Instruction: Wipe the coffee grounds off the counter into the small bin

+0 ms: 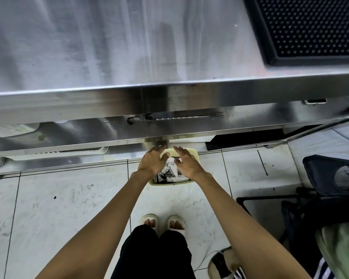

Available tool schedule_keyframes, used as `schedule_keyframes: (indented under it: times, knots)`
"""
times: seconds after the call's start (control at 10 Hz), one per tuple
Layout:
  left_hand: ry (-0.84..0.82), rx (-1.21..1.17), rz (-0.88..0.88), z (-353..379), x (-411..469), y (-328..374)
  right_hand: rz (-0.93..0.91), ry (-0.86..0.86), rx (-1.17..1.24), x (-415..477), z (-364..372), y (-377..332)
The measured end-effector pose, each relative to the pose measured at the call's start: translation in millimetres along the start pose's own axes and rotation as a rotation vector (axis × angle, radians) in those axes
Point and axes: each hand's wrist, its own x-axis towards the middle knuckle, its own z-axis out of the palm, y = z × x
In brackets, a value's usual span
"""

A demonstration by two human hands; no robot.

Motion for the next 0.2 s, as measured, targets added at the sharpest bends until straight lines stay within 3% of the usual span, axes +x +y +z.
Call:
schedule_keyframes:
  times: [0.2]
  knots:
    - [-0.033,0.120,0.011,-23,-34,1,0.040,0.024,0.037,-46,-28,-10]
